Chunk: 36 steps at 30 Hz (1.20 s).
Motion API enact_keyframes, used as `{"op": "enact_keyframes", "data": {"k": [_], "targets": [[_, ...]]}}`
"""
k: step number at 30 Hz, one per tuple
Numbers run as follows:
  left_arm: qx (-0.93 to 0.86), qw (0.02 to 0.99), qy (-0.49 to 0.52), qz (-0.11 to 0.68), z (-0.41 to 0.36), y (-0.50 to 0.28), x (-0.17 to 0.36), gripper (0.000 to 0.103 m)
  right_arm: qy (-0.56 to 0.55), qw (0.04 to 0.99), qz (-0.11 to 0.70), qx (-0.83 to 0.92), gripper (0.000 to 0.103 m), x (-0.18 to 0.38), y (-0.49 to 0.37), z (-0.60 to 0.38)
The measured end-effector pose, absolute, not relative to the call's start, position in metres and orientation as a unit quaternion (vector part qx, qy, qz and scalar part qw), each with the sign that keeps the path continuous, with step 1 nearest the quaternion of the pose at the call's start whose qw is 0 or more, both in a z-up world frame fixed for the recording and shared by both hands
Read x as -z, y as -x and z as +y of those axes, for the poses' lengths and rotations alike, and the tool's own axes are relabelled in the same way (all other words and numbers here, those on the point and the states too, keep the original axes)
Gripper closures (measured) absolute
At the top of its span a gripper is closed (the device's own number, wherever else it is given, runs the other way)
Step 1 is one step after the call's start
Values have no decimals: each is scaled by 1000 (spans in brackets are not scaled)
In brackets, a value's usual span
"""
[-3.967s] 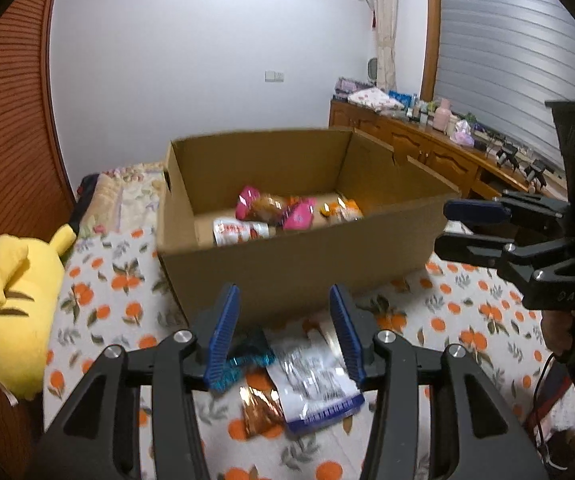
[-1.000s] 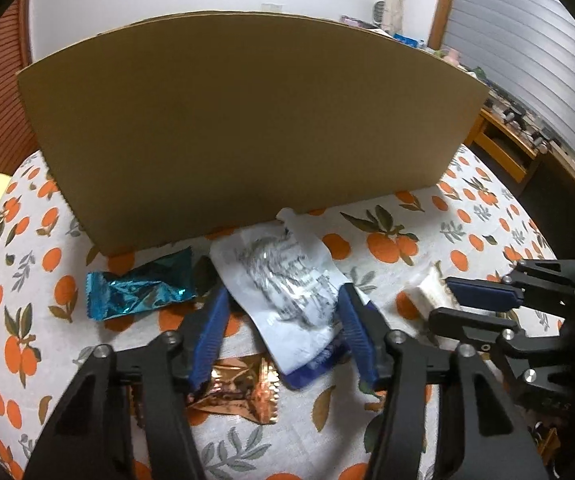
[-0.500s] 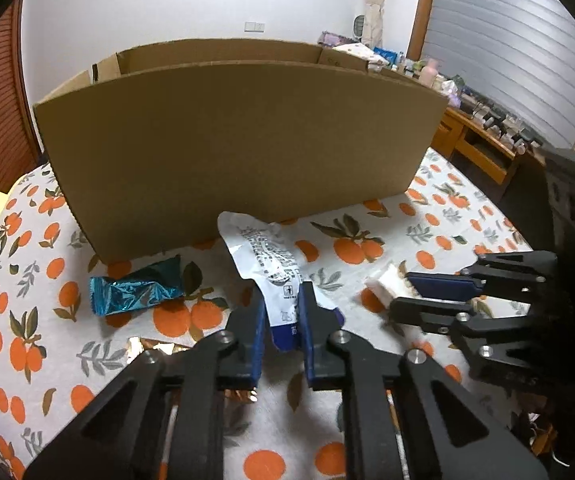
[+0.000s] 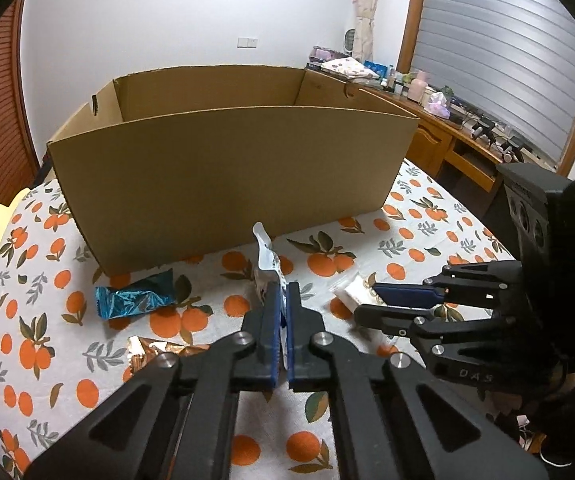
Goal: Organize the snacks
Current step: 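Carry both held packs up and over the cardboard box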
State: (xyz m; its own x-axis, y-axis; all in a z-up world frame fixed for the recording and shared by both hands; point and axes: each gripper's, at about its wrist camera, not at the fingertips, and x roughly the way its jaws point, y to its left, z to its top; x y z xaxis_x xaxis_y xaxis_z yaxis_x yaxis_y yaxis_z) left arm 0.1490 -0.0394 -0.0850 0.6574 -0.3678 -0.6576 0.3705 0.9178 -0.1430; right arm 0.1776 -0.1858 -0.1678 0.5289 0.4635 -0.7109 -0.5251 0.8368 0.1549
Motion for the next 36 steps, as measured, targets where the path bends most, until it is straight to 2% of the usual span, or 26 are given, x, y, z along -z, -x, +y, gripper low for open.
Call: {"op": "enact_keyframes", "data": {"k": [17, 28, 36], "targets": [[199, 924, -4, 328, -36, -135, 54, 103, 38, 880, 383, -279, 83, 165, -171, -187], [205, 931, -26, 301, -39, -127, 16, 103, 41, 886, 371, -274, 83, 158, -166, -189], [207, 939, -34, 274, -38, -128, -23, 103, 42, 897, 344, -274, 83, 132, -163, -195]]}}
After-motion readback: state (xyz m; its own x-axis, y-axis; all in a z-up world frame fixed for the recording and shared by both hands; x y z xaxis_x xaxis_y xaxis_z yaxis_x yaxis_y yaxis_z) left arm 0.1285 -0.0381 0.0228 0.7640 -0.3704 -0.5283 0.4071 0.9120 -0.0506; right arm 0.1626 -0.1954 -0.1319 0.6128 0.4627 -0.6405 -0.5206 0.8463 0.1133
